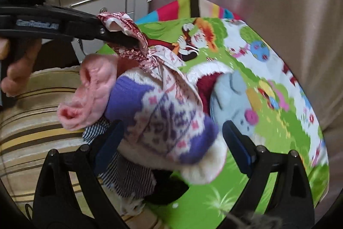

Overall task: Organize soft objects
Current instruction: 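Grasp the purple knit sock with the right tool while the left tool grasps the patterned cloth, then carry the sock and cloth into the white box and release both, then grasp the white fluffy toy with the right tool while the left tool grasps the pink towel, then carry the white toy and pink towel into the box and release them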

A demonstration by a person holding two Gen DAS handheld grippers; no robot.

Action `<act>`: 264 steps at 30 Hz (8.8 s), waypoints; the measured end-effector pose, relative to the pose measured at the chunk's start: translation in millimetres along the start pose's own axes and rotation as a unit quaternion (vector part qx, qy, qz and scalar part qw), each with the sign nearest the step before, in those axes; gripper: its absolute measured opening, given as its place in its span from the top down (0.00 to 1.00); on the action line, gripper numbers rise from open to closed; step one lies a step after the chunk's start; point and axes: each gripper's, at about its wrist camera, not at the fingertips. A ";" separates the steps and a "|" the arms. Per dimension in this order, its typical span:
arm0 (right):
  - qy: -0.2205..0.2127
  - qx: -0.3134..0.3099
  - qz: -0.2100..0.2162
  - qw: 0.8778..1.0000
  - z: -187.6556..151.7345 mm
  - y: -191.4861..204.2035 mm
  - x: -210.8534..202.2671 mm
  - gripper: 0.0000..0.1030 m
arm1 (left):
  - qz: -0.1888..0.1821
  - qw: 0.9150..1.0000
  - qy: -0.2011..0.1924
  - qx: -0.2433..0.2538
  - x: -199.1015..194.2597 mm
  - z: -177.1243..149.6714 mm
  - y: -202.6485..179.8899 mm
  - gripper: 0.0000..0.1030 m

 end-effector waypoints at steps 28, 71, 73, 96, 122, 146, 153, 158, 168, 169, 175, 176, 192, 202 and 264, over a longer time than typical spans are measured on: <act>-0.003 0.153 0.046 0.987 -45.4 -32.4 -29.4 0.85 | -0.027 0.999 -0.029 -0.012 -29.5 1.7 -14.3 0.92; -0.029 0.501 -0.193 0.843 -326.8 -74.9 -232.1 0.85 | -0.252 0.950 0.115 0.144 52.6 -65.3 -299.3 0.92; -0.021 0.518 -0.204 0.831 -343.0 -75.8 -234.2 0.85 | -0.261 0.945 0.136 0.145 63.5 -75.4 -310.5 0.92; -0.006 0.608 -0.256 0.752 -404.1 -81.7 -248.8 0.43 | -0.231 0.936 0.200 0.174 87.5 -122.5 -320.1 0.47; -0.028 0.596 -0.170 0.784 -352.6 -75.6 -209.4 0.24 | 0.007 0.996 0.066 0.065 -17.4 -82.4 -119.9 0.36; -0.008 0.520 -0.118 0.846 -252.1 -68.0 -154.2 0.16 | 0.161 0.976 0.147 0.023 10.9 -84.5 -34.5 0.20; -0.003 0.480 -0.068 0.875 -199.3 -59.3 -116.5 0.13 | 0.133 0.982 0.136 0.018 10.5 -85.2 -30.8 0.69; -0.002 0.393 -0.057 0.918 -150.6 -45.8 -87.6 0.12 | 0.124 0.988 0.096 0.007 -7.2 -80.4 -29.6 0.81; 0.019 0.167 -0.042 0.985 -70.9 -20.0 -34.0 0.11 | 0.100 0.994 0.030 -0.017 -35.5 -63.1 -22.9 0.84; 0.022 0.146 -0.042 0.988 -66.8 -17.0 -28.4 0.11 | 0.100 0.994 0.030 -0.020 -35.8 -63.4 -21.2 0.84; 0.061 0.002 -0.063 0.996 -46.0 -6.8 17.3 0.11 | 0.098 0.994 0.027 -0.030 -37.6 -65.3 -15.6 0.84; 0.068 -0.015 -0.059 0.996 -43.4 -6.2 23.8 0.11 | 0.098 0.994 0.027 -0.031 -38.0 -65.3 -14.8 0.84; 0.075 -0.027 0.017 0.997 -28.4 -20.8 60.8 0.60 | 0.096 0.994 0.021 -0.042 -40.2 -64.6 -6.4 0.84; 0.019 0.112 0.035 0.993 -42.1 -44.1 14.6 0.89 | 0.099 0.994 0.005 -0.036 -50.8 -61.2 -10.8 0.84; -0.055 0.492 -0.199 0.846 -335.2 -111.8 -255.6 0.90 | -0.257 0.946 0.077 0.183 15.2 -47.1 -335.2 0.89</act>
Point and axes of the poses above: each gripper's, at about its wrist camera, not at the fingertips, and x roughly the way its jaws point, y to its left, z to its top, and after that the axes turned 6 degrees about x, right-handed
